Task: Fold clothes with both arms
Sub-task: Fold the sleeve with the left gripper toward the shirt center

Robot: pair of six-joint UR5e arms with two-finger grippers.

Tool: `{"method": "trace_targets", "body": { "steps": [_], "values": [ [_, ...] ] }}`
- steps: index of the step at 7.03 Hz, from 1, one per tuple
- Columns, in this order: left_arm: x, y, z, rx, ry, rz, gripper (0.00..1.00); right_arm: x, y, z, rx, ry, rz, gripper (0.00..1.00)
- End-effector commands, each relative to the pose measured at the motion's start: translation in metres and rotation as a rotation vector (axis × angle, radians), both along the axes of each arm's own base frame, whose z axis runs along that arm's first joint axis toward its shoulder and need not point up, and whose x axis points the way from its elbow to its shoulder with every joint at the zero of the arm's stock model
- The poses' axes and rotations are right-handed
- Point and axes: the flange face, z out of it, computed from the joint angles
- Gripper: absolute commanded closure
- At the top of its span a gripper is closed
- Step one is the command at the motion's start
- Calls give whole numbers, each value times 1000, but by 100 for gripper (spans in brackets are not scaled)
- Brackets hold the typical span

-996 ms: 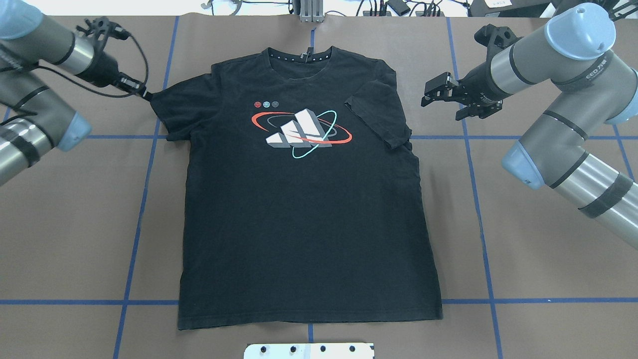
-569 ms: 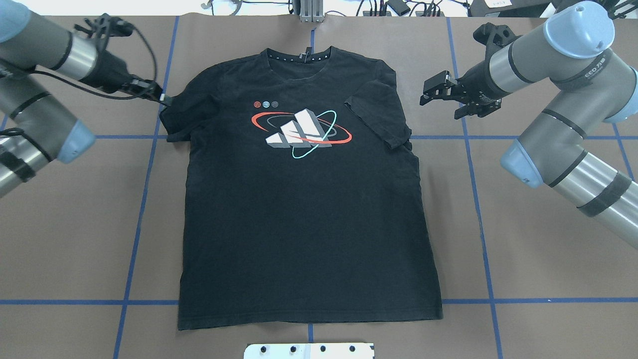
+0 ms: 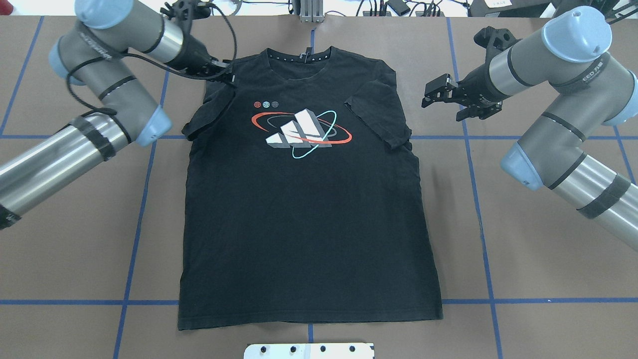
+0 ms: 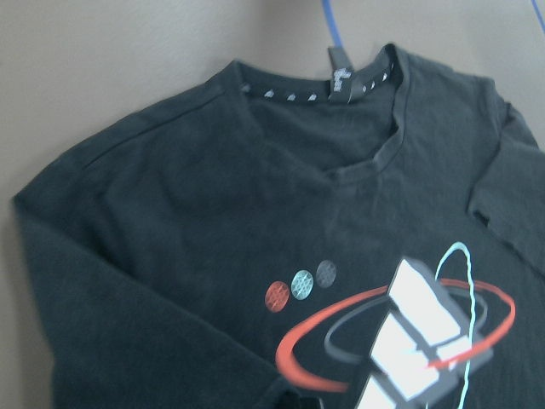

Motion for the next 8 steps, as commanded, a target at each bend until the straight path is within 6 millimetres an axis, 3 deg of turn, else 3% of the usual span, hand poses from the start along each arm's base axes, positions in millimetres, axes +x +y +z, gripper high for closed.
{"method": "trace_targets", "body": {
  "steps": [1, 2, 3, 4, 6, 7, 8],
  "values": [
    [22, -21, -12, -4, -29, -59, 100, -5, 2, 2, 3, 8, 2, 0],
    [32, -28, -14, -6, -45, -80, 100, -6, 2, 2, 4, 10, 3, 0],
    [39, -24, -12, 4, -48, -91, 82, -7, 2, 1, 5, 9, 3, 0],
    [39, -24, -15, 5, -41, -95, 5, -8, 2, 0, 12, 13, 11, 0],
    [26, -11, -46, -30, 27, -110, 1, -6, 1, -13, 12, -1, 27, 0],
    [10, 14, -35, -53, 62, -78, 1, 0, 6, -21, -33, -20, 76, 0],
    [-15, 50, -20, -77, 101, -31, 1, -13, 25, -29, -163, -59, 146, 0]
  ]
}}
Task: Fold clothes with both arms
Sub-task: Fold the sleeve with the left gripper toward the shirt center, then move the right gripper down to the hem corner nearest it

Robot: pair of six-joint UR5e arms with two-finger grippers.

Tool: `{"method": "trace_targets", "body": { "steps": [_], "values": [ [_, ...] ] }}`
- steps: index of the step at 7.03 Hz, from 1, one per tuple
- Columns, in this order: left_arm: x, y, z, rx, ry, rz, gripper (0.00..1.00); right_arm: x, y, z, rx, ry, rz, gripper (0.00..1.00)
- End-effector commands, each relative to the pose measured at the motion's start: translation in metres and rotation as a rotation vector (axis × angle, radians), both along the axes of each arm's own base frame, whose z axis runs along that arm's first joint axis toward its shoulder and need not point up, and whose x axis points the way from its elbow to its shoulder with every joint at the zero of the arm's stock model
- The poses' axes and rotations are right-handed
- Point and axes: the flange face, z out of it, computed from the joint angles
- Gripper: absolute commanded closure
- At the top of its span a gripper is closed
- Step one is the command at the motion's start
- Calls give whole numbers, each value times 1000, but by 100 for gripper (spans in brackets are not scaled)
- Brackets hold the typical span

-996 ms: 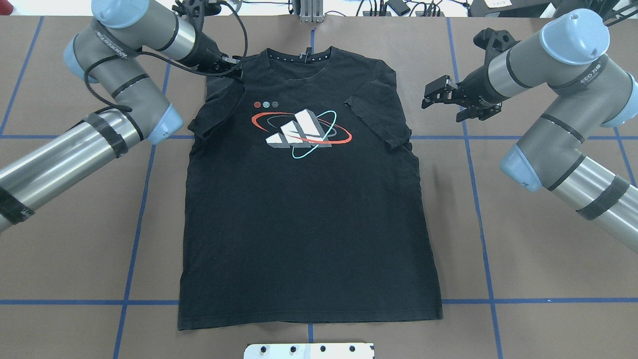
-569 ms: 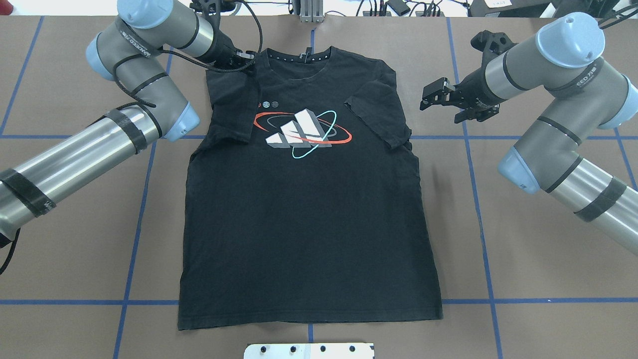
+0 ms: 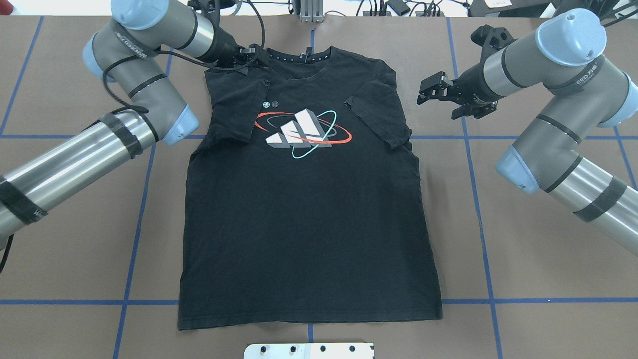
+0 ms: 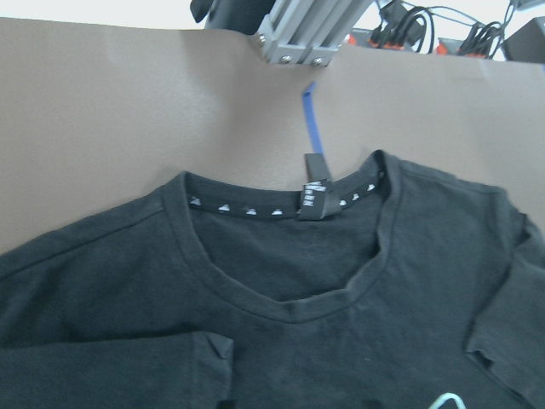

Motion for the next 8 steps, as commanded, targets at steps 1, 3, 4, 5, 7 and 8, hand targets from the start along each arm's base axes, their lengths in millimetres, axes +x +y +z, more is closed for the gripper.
{"method": "trace_targets", "body": {
  "steps": [1, 3, 4, 5, 7, 8],
  "values": [
    [-44, 57, 25, -44, 62, 40, 1, -16, 61, 7, -187, -37, 60, 0],
    [-54, 69, 28, -109, 88, 15, 1, 7, 191, 63, -236, 79, 26, 1],
    [-59, 74, 36, -117, 87, 7, 1, 16, 231, 66, -293, 87, 22, 1],
    [-65, 82, 33, -111, 98, 5, 1, -12, 260, 60, -360, 79, 39, 1],
    [-73, 83, 27, -82, 104, -76, 1, -57, 320, 54, -274, 109, -11, 2],
    [-75, 83, 20, -67, 110, -104, 1, -69, 342, 54, -260, 121, -67, 5]
  ]
}}
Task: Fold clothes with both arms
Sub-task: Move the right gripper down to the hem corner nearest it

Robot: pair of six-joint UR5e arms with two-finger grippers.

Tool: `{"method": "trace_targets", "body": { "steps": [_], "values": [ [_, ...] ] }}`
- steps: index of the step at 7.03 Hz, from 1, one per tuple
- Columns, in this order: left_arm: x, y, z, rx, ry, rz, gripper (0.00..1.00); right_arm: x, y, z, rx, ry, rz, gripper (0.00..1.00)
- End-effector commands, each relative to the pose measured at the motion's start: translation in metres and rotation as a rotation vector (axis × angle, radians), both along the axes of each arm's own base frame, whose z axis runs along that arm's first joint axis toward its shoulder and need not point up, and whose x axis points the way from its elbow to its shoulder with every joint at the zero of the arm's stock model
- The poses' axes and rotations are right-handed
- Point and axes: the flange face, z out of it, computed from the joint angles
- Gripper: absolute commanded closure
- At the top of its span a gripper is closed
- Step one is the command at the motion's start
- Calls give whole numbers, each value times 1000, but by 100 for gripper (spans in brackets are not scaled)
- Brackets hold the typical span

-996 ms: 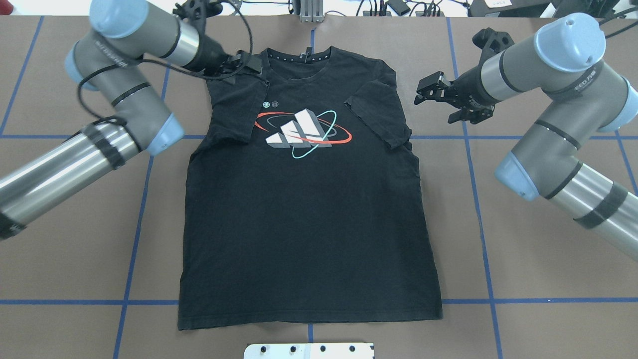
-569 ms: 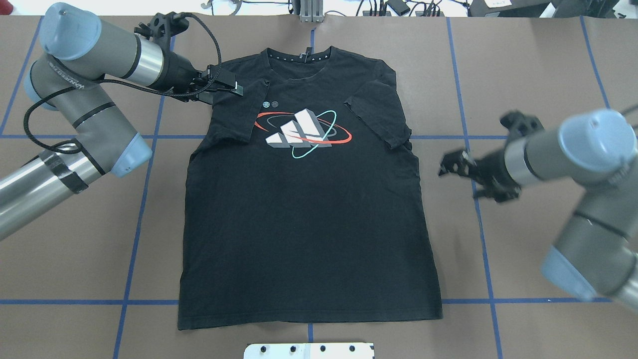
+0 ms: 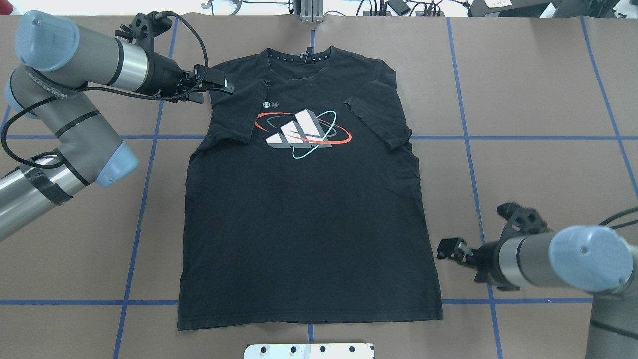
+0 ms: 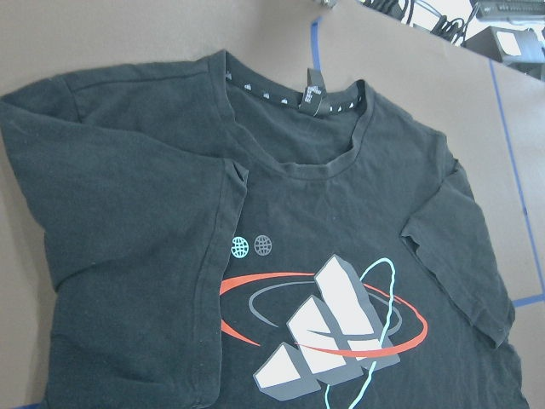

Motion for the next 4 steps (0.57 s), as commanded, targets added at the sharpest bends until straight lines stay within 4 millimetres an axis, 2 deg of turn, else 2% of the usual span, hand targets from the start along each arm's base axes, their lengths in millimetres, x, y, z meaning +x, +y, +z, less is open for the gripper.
{"method": "trace_targets", "body": {
  "steps": [1, 2, 3, 4],
  "values": [
    [-5, 0, -9, 21, 6, -53, 1, -20, 38, 0, 71, 17, -117, 6],
    [-8, 0, -15, 34, 11, -80, 1, -29, 53, 7, 101, 72, -187, 6],
    [-8, 0, -16, 38, 12, -91, 1, -28, 55, 2, 103, 79, -195, 8],
    [-12, 2, -21, 47, 20, -93, 1, -27, 55, -2, 105, 72, -193, 15]
  ]
}}
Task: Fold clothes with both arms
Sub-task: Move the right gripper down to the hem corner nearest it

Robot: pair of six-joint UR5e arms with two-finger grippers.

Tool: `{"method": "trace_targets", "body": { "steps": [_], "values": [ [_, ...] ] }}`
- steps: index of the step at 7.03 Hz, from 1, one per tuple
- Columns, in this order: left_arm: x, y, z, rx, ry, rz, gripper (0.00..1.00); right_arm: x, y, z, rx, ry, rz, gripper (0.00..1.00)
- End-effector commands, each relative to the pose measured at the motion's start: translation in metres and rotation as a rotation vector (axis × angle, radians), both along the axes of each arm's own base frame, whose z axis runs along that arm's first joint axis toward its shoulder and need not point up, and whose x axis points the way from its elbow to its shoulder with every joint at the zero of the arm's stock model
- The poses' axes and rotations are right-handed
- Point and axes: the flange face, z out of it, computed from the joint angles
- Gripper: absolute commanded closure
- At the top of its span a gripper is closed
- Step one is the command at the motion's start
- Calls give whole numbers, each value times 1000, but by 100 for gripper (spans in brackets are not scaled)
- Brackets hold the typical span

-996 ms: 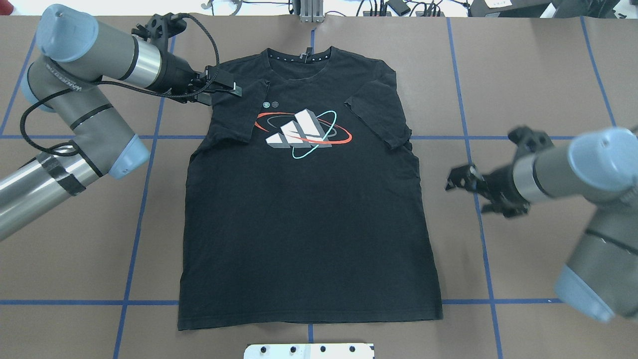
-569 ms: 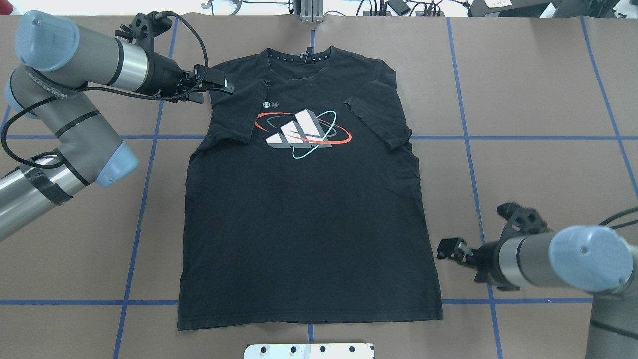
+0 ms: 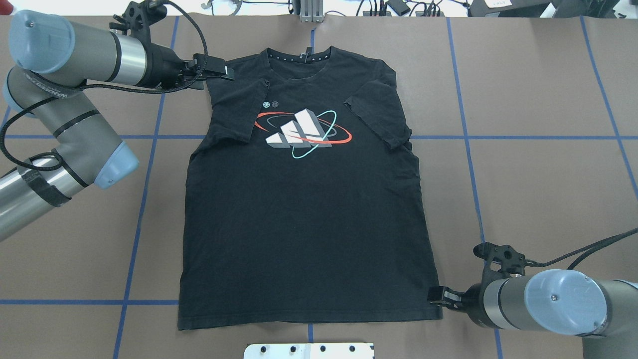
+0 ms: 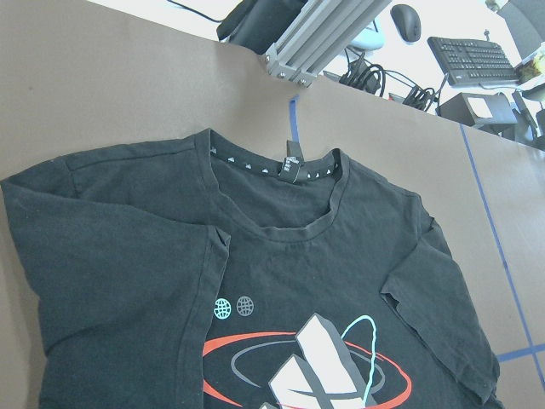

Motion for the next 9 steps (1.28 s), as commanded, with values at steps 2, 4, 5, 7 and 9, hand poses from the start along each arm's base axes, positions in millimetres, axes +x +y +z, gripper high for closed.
{"method": "trace_targets", "body": {
  "steps": [2, 4, 5, 7, 9],
  "values": [
    [-8, 7, -7, 18, 12, -16, 1, -18, -5, -21, 0, 53, -3, 19],
    [-9, 7, -8, 20, 12, -24, 1, -34, 3, -27, 21, 83, -13, 21],
    [-10, 8, -4, 17, 9, -25, 1, -37, 8, -27, 28, 84, -19, 21],
    [-10, 7, 1, 12, 3, -36, 1, -39, 11, -27, 30, 86, -24, 28],
    [-10, 9, 5, 7, -1, -36, 1, -39, 9, -24, 29, 92, -20, 42]
  ]
}}
